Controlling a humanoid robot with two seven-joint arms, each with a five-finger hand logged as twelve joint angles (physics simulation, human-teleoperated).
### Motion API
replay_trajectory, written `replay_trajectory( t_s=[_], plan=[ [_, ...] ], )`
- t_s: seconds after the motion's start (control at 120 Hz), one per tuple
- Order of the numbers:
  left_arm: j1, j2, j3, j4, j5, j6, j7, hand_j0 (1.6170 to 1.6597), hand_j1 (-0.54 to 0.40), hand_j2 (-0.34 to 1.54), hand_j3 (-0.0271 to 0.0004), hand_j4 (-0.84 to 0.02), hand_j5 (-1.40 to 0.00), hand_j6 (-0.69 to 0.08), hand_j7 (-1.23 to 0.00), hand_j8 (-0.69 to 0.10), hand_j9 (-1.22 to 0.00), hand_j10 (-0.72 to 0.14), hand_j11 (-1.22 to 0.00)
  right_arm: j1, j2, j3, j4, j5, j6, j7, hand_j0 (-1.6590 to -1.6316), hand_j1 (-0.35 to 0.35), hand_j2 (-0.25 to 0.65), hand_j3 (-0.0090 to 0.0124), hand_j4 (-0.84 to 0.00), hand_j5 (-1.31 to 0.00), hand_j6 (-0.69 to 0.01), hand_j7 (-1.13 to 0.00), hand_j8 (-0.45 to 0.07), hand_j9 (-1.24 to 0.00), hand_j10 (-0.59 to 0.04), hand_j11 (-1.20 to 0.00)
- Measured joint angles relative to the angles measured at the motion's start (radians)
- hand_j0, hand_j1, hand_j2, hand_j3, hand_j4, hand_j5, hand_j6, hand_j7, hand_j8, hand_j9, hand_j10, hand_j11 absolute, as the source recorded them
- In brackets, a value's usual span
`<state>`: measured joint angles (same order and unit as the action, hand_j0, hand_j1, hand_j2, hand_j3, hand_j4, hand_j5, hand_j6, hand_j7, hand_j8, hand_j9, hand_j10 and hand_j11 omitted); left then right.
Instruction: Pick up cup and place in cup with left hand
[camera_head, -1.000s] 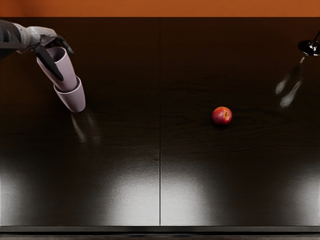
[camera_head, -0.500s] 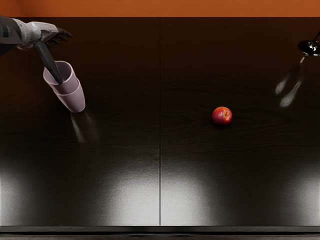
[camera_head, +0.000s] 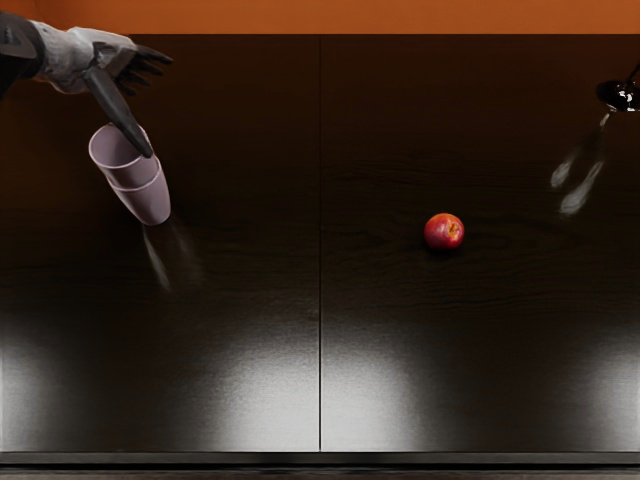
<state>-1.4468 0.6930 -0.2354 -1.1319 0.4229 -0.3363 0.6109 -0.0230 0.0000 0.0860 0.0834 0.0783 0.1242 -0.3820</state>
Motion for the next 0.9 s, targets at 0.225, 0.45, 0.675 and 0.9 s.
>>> replay_trajectory(
  t_s=[0.225,0.45,0.675,0.9],
  plan=[
    [0.004,-0.049,0.005,-0.070,-0.262,-0.056,0.000,1.6580,0.324,0.00,0.0000,-0.024,-0.03,-0.024,-0.03,-0.024,-0.03,-0.023,-0.03,0.000,0.000,0.000,0.000,0.000,0.000,0.000,-1.6581,-0.349,0.000,0.0000,0.000,0.00,-0.001,0.00,-0.001,0.00,0.000,0.00],
    [0.069,0.063,0.010,-0.253,-0.492,-0.133,0.000,1.6581,0.325,0.00,0.0000,-0.022,-0.03,-0.022,-0.03,-0.022,-0.03,-0.022,-0.03,0.000,0.000,0.000,0.002,0.000,0.000,0.000,-1.6581,-0.349,0.000,0.0000,0.000,0.00,-0.001,0.00,-0.001,0.00,0.000,0.00],
    [0.205,0.173,0.009,-0.441,-0.636,-0.222,0.000,1.6581,0.326,0.00,0.0000,-0.020,-0.03,-0.020,-0.03,-0.020,-0.03,-0.020,-0.03,0.000,0.000,0.000,0.004,0.000,0.001,0.000,-1.6581,-0.349,0.000,0.0000,0.000,0.00,-0.001,0.00,-0.001,0.00,0.000,0.00],
    [0.304,0.365,0.009,-0.501,-0.661,-0.269,0.000,1.6581,0.326,0.00,0.0000,-0.019,-0.02,-0.019,-0.02,-0.019,-0.02,-0.019,-0.02,0.000,0.000,-0.001,0.007,-0.001,0.007,0.000,-1.6581,-0.349,0.000,0.0000,0.000,0.00,-0.001,0.00,0.000,0.00,0.000,0.00]
  ],
)
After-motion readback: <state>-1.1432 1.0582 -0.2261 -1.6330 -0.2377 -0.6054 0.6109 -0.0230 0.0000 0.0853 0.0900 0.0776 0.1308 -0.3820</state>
